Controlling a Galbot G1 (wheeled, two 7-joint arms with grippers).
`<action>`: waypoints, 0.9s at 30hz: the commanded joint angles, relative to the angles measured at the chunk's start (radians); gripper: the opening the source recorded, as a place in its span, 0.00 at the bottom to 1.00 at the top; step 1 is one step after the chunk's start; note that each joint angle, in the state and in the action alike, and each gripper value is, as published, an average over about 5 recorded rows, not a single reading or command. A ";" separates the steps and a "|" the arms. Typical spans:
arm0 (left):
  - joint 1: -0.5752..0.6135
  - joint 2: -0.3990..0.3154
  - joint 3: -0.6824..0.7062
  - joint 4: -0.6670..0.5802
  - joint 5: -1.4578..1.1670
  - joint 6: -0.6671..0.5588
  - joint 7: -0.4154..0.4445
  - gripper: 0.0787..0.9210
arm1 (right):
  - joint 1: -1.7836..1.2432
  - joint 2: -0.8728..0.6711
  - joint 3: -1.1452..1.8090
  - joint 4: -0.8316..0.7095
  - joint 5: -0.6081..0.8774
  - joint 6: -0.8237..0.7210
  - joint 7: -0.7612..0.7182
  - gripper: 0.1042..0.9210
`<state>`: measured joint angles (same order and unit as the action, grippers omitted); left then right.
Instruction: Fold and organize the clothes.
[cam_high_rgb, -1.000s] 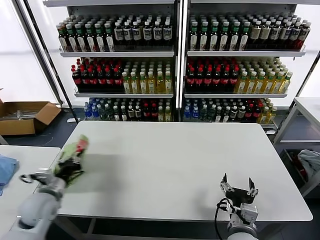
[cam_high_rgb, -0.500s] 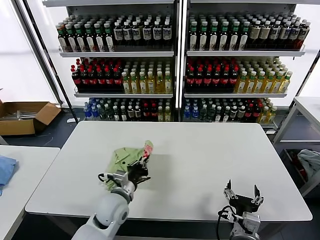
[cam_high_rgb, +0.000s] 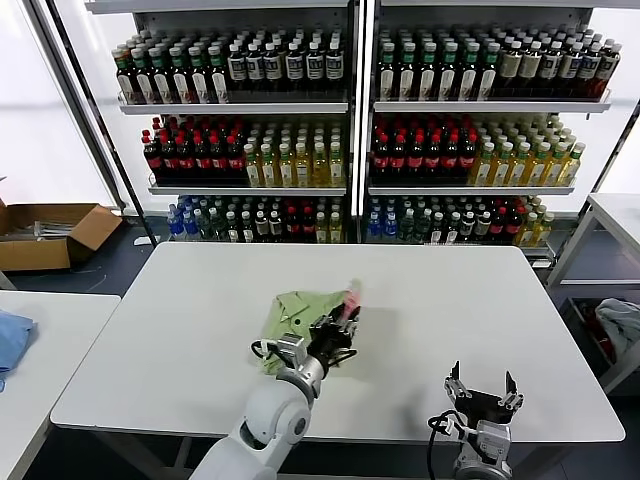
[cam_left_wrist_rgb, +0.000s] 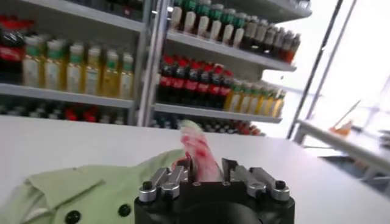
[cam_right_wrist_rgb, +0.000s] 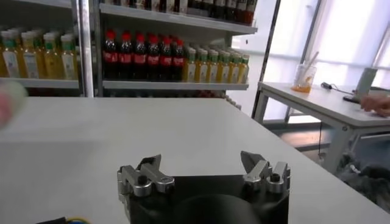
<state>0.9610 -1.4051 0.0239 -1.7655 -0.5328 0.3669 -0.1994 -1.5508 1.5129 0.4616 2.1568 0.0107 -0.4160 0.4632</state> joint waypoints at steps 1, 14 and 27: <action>-0.022 -0.116 0.036 -0.005 -0.176 -0.064 -0.036 0.42 | 0.019 -0.006 -0.007 -0.011 0.054 -0.029 -0.002 0.88; 0.003 0.123 -0.194 -0.051 -0.004 0.022 -0.056 0.86 | 0.286 -0.095 -0.124 -0.097 0.471 -0.126 0.012 0.88; 0.115 0.191 -0.330 -0.093 0.032 0.044 -0.056 0.88 | 0.387 -0.011 -0.242 -0.290 0.472 -0.147 0.075 0.88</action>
<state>1.0066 -1.2854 -0.1878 -1.8369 -0.5368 0.3927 -0.2519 -1.2544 1.4689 0.2942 1.9863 0.4104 -0.5381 0.5057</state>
